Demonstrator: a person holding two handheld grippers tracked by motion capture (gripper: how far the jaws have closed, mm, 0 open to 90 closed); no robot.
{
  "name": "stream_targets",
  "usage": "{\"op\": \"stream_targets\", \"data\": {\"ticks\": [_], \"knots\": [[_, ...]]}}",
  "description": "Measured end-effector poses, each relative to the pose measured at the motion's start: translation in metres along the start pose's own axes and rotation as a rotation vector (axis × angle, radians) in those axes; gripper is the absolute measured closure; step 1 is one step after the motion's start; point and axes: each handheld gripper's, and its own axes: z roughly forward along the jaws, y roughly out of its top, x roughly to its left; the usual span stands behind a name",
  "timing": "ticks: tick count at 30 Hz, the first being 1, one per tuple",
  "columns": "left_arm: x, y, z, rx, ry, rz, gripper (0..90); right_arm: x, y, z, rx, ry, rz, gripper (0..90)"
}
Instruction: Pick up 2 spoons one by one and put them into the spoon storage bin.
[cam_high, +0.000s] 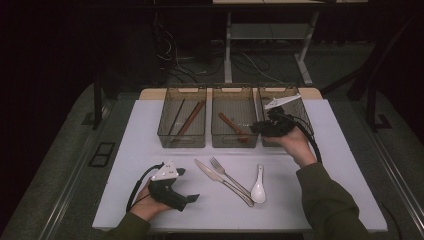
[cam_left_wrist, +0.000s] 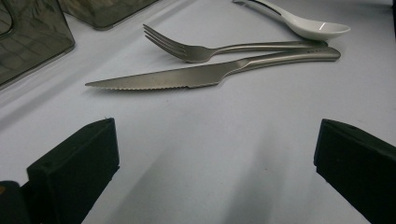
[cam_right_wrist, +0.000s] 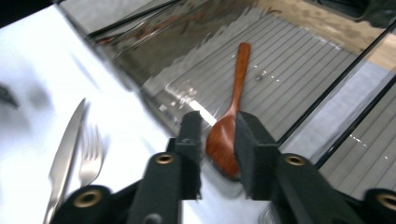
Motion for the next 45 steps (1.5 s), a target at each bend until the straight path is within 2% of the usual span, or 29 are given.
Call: {"op": "stream_targets", "data": {"ticks": [9, 15, 32, 39, 45], "knots": [[0.000, 0.000, 0.000, 0.000, 0.001, -0.001, 0.0, 0.013, -0.019, -0.007, 0.033, 0.076, -0.054, 89.0], [0.000, 0.000, 0.000, -0.001, 0.002, 0.000, 0.0, 0.021, -0.031, -0.002, 0.066, 0.100, -0.078, 89.3], [0.000, 0.000, 0.000, -0.003, 0.002, 0.000, 0.0, 0.030, -0.067, 0.016, 0.183, 0.105, -0.104, 89.3], [-0.001, 0.000, 0.000, 0.000, 0.003, 0.000, 0.0, 0.035, -0.072, 0.023, 0.214, 0.111, -0.116, 89.4], [0.000, 0.000, -0.001, -0.001, 0.002, 0.000, 0.0, 0.037, -0.076, 0.027, 0.243, 0.096, -0.131, 89.4]]}}
